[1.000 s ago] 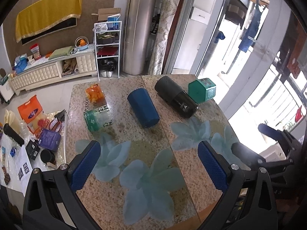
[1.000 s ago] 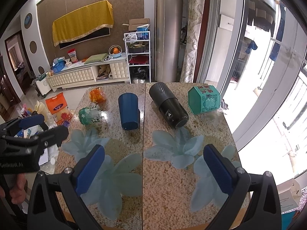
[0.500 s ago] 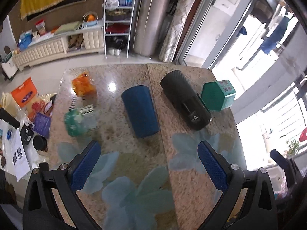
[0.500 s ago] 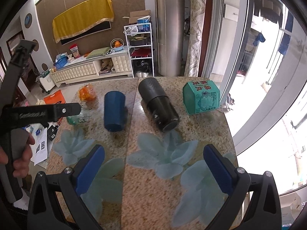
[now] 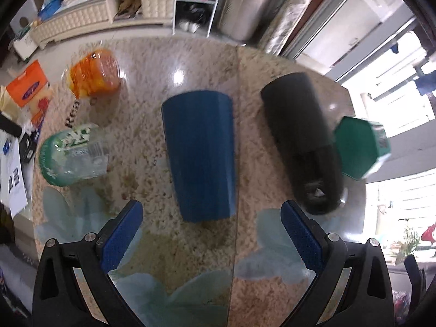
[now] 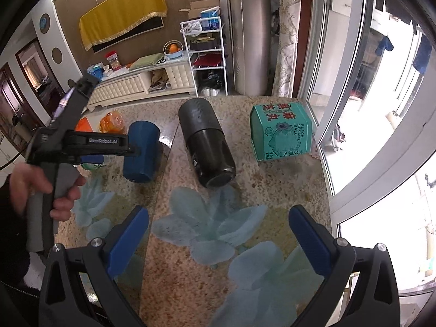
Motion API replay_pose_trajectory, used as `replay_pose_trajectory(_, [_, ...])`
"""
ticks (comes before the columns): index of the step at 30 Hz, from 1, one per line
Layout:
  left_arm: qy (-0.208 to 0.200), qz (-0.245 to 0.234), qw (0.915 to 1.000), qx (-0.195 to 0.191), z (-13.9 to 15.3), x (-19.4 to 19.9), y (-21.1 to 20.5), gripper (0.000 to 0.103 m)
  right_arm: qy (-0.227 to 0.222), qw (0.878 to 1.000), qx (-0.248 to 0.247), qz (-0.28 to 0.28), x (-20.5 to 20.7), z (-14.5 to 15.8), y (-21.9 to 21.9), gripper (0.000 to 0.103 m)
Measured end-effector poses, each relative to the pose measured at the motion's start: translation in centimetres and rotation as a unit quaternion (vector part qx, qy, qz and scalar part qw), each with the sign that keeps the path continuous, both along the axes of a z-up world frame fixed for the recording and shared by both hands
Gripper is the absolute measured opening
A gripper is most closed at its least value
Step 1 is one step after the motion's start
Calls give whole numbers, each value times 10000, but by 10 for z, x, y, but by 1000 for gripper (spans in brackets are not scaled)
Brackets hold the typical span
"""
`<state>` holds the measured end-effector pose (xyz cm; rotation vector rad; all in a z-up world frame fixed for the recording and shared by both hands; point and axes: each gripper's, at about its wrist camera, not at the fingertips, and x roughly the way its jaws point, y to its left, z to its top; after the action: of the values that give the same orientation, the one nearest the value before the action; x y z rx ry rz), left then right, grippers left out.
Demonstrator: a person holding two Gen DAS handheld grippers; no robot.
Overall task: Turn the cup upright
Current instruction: 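Move the left gripper to the lying blue cup and close on its body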
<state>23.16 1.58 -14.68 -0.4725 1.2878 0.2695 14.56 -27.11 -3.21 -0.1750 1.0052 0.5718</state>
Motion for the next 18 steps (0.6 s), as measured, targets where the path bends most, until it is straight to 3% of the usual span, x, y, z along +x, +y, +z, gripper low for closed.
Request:
replay_pose_trajectory(11, [604, 297, 9977, -19, -57, 23, 16, 101, 311, 9995, 27, -34, 27, -17, -14, 103])
replay_pose_trajectory(13, [676, 348, 9971, -63, -62, 23, 18, 97, 348, 9994, 51, -66, 30, -17, -16, 103])
replay_pose_trajectory(18, [716, 369, 9965, -239, -73, 23, 20, 75, 364, 9992, 129, -114, 37, -16, -20, 103])
